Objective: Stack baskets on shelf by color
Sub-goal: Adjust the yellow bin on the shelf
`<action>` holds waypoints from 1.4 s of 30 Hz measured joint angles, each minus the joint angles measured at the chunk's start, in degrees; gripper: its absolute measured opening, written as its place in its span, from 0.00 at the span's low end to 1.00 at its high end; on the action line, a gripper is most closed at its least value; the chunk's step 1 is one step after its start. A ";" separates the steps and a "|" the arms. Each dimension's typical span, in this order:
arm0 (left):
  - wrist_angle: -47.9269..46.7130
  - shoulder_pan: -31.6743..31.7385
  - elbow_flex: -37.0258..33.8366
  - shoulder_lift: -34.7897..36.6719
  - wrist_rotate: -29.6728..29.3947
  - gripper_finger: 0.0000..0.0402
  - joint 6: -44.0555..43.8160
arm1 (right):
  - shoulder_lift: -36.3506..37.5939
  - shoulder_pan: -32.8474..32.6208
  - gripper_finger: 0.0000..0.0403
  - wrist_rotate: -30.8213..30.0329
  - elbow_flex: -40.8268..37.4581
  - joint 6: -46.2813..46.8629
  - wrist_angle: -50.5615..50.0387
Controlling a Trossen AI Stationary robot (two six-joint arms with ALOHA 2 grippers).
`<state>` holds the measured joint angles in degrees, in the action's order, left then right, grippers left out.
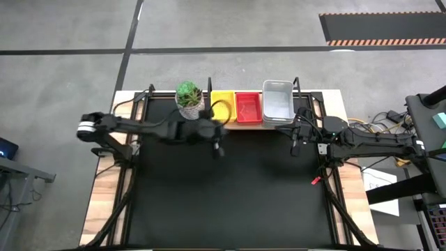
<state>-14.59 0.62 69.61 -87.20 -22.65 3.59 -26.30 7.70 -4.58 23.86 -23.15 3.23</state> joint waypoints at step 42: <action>-1.05 15.84 10.64 -19.76 7.58 0.00 5.55 | 0.01 -0.04 0.02 0.02 0.02 -0.51 -0.86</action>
<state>-15.64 16.46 80.25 -106.95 -15.07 9.14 -26.30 7.66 -4.56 23.88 -23.66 2.37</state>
